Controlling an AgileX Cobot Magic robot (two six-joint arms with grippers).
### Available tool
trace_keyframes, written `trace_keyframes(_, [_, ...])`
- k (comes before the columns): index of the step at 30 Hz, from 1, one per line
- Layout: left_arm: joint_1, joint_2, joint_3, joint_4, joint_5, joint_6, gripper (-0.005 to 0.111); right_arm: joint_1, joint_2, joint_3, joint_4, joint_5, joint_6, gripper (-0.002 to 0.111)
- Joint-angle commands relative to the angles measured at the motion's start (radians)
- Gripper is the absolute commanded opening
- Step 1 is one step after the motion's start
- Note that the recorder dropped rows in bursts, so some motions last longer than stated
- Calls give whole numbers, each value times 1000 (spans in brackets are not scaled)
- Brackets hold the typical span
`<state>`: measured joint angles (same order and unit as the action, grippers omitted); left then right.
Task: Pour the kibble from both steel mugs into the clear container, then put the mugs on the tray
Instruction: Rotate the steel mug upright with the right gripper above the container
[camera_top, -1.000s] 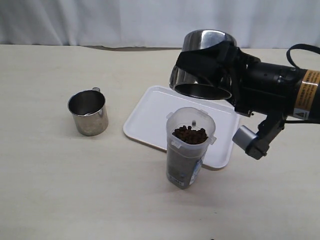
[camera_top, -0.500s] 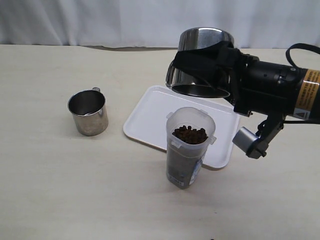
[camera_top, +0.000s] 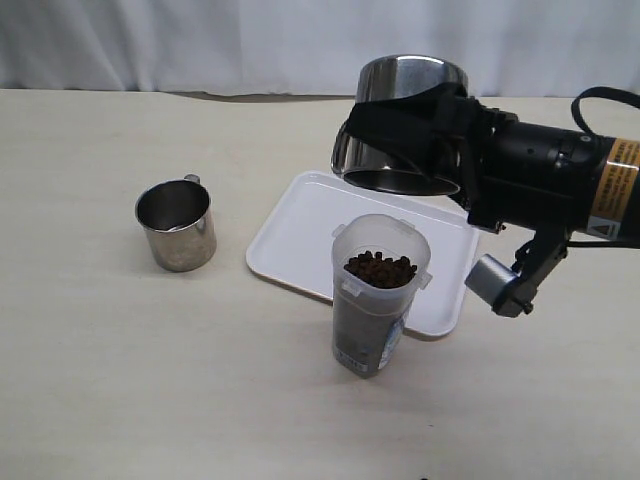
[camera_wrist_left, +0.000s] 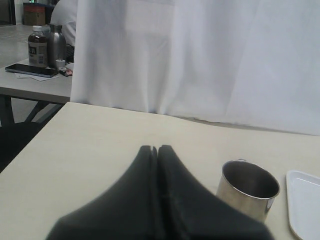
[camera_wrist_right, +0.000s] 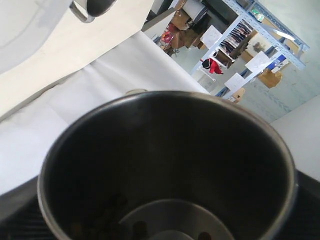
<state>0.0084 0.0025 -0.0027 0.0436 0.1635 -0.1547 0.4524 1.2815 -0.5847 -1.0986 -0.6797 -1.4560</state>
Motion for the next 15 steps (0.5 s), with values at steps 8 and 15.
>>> trace_keyframes(8, [-8,-2,3,-3,-12,-3,0,4,-3,-8,10,18,-131,5])
trace_keyframes(15, [-8,-2,3,-3,-12,-3,0,4,-3,-8,10,-53,-162,5])
